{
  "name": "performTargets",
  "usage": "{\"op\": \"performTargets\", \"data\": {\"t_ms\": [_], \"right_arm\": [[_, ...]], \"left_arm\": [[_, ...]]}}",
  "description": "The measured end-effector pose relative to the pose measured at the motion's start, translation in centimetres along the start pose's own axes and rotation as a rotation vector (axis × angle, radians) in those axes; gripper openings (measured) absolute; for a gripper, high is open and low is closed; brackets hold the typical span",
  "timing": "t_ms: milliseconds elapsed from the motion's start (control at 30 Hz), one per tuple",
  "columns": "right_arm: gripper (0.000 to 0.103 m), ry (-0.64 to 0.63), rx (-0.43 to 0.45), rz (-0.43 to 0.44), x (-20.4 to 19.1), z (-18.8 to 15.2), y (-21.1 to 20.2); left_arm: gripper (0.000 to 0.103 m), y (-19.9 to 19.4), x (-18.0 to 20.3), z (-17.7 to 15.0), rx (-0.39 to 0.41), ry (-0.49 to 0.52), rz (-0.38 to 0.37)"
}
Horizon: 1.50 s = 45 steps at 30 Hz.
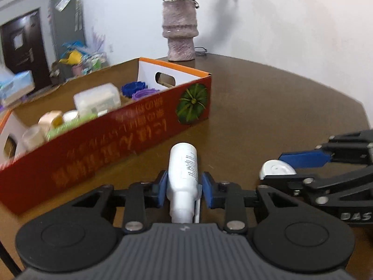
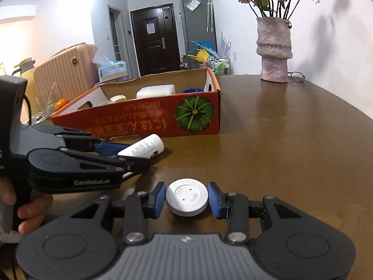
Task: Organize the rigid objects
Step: 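Grasp the white pump bottle with the left tool while the right tool grasps the white round lid, then carry pump bottle and white lid into the box, opening both tools there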
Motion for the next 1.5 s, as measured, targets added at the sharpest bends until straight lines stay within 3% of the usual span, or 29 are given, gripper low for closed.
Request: {"op": "performTargets", "data": {"t_ms": [333,633,933,1067,1167,1300,1500], "right_arm": [[0.039,-0.028,0.075,0.049,-3.1,-0.6,-6.3],[0.039,-0.113,0.169,0.093,-8.1,-1.0,-13.8],[0.039,-0.160,0.185,0.077,-9.8,-2.3,-16.9],[0.039,-0.119,0.165,0.111,-9.0,-0.4,-15.0],[0.039,-0.130,0.178,0.106,-7.8,3.3,-13.0],[0.039,-0.120,0.184,0.133,-6.0,9.2,-9.1],[0.039,-0.127,0.130,0.080,-3.0,16.1,0.9]], "left_arm": [[0.032,-12.8,1.2,-4.5,0.114,-0.240,0.102],[0.032,-21.6,3.6,-6.0,0.233,-0.233,0.151],[0.032,-25.7,4.3,-6.8,0.301,-0.269,0.102],[0.033,-25.0,3.0,-4.9,0.307,-0.275,0.050],[0.033,-22.7,0.8,-1.6,0.295,-0.206,0.030],[0.033,-16.9,-3.3,4.0,0.238,-0.094,0.027],[0.033,-4.2,-7.6,10.3,0.074,0.017,-0.022]]}}
Point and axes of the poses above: each gripper's, at about its wrist camera, not at the fingertips, and y roughly the way its jaws point, x to its right, z to its top, the point moved 10 cm from there along y, roughly the way its jaws point
